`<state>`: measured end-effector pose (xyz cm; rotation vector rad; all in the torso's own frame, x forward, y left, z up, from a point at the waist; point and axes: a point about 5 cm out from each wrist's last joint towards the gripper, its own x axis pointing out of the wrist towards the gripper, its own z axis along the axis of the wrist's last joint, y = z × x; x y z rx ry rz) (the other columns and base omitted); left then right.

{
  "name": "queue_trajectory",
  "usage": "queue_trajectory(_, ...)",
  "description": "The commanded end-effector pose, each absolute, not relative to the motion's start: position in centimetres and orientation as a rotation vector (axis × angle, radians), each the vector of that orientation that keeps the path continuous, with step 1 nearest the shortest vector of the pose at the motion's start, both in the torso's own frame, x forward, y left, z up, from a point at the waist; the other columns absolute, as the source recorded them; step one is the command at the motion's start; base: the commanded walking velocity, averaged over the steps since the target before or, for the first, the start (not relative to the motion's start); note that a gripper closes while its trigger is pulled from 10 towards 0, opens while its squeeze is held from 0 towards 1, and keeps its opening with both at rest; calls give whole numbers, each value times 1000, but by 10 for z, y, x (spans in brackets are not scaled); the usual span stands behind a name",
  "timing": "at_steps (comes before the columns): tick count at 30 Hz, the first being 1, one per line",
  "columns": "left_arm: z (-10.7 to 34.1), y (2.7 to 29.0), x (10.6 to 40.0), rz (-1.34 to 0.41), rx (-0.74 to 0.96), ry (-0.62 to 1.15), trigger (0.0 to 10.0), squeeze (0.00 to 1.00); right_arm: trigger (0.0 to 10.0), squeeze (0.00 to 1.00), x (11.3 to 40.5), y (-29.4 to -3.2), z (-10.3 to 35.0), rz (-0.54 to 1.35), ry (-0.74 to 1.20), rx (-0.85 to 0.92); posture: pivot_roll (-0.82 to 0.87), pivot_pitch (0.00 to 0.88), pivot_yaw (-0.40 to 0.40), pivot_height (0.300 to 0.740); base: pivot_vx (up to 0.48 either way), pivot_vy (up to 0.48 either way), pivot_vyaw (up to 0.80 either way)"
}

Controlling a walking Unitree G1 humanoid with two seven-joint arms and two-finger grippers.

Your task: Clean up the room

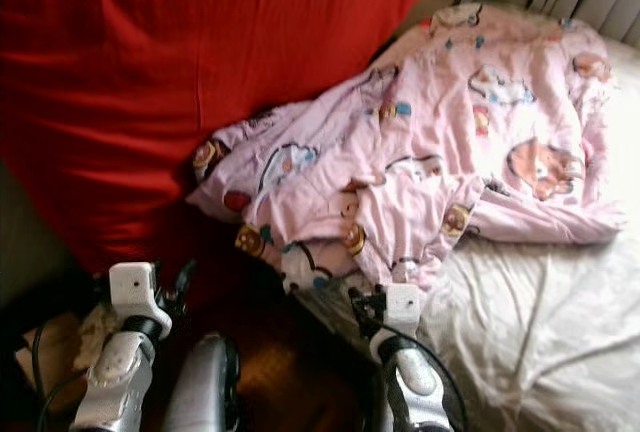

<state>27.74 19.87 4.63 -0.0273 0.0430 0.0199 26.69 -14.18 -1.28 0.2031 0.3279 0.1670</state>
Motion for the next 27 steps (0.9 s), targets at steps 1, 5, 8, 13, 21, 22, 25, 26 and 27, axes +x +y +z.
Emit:
queue_trajectory(1, 45, 197, 277, 7, -27, 55, 10000, 0, 10000, 0, 263, -146, -17, 136, 351, 212, 53, 175, -51, 586, 0, 0, 0)
queue_trajectory(5, 45, 196, 277, 5, -27, 56, 10000, 0, 10000, 0, 264, -148, -17, 117, 351, 216, 55, 176, -49, 586, 0, 0, 0)
queue_trajectory(8, 45, 196, 278, 2, -27, 57, 10000, 0, 10000, 0, 264, -149, -17, 109, 352, 216, 55, 176, -49, 586, 0, 0, 0)
queue_trajectory(13, 46, 195, 278, -4, -27, 56, 10000, 0, 10000, 0, 266, -154, -15, 76, 337, 211, 56, 177, -48, 586, 0, 0, 0)
queue_trajectory(21, 46, 195, 279, -7, -28, 54, 10000, 0, 10000, 0, 274, -157, -8, 70, 306, 200, 55, 180, -48, 586, 0, 0, 0)
queue_trajectory(22, 46, 195, 279, -6, -27, 55, 10000, 0, 10000, 0, 274, -157, -7, 71, 304, 199, 55, 180, -48, 586, 0, 0, 0)
queue_trajectory(25, 46, 195, 279, -6, -26, 56, 10000, 0, 10000, 0, 276, -157, -6, 73, 299, 197, 55, 180, -48, 586, 244, 0, 0)
queue_trajectory(26, 46, 195, 279, -6, -26, 56, 10000, 0, 10000, 0, 276, -157, -5, 73, 298, 196, 56, 180, -49, 586, 251, 0, 0)
queue_trajectory(27, 46, 195, 278, -6, -26, 56, 10000, 0, 10000, 0, 277, -157, -5, 74, 297, 195, 56, 180, -48, 586, 259, 0, 0)
